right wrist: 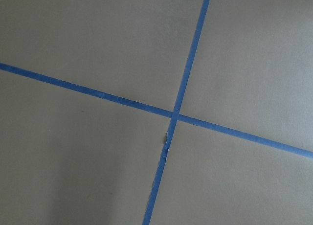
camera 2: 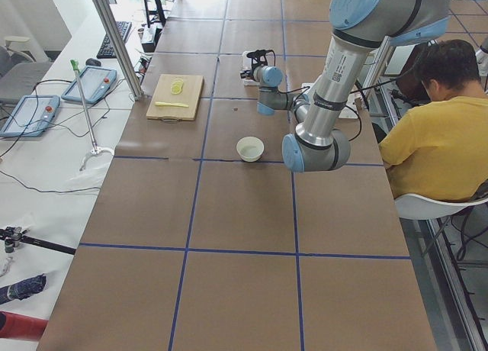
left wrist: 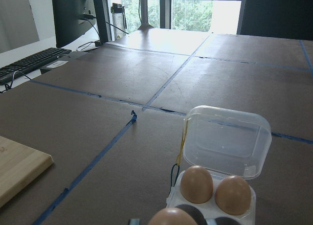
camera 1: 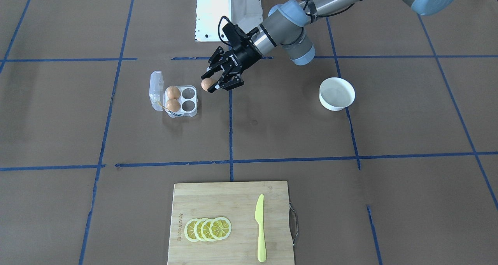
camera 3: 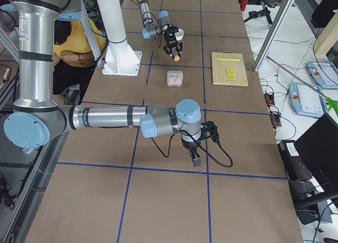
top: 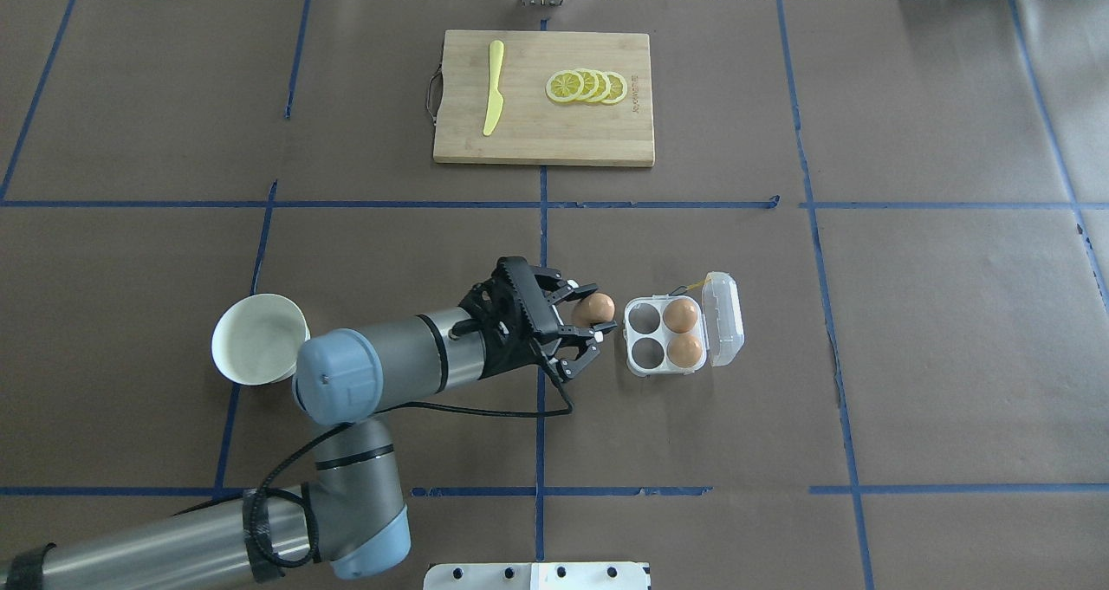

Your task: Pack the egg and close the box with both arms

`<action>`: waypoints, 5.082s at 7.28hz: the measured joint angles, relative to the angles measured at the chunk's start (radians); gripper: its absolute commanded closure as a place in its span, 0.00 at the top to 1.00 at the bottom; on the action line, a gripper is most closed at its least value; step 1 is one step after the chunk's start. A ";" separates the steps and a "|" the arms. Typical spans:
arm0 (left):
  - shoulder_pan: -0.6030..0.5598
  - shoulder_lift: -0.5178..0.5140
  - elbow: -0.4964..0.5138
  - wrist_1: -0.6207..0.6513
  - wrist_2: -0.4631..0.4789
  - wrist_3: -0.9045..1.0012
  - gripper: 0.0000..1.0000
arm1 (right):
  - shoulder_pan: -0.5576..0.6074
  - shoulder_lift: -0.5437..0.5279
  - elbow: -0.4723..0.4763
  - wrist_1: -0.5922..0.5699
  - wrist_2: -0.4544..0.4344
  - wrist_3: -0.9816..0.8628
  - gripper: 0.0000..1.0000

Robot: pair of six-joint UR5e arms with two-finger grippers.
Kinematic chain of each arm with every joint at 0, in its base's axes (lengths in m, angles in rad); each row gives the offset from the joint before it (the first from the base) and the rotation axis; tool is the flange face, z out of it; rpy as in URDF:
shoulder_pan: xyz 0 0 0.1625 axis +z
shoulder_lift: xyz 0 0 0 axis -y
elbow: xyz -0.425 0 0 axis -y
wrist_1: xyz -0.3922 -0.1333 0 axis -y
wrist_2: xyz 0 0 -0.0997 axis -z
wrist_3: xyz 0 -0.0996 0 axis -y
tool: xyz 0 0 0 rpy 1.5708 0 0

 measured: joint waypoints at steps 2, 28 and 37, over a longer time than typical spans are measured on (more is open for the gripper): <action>0.034 -0.080 0.085 -0.002 0.036 0.001 0.10 | 0.000 0.000 0.000 0.000 0.000 0.000 1.00; -1.107 0.446 -0.263 1.079 -0.642 0.469 1.00 | 0.000 -0.003 -0.024 0.000 -0.002 -0.001 1.00; -1.279 0.576 -0.178 1.419 -0.882 0.467 1.00 | -0.011 -0.002 -0.010 0.004 0.011 0.099 0.99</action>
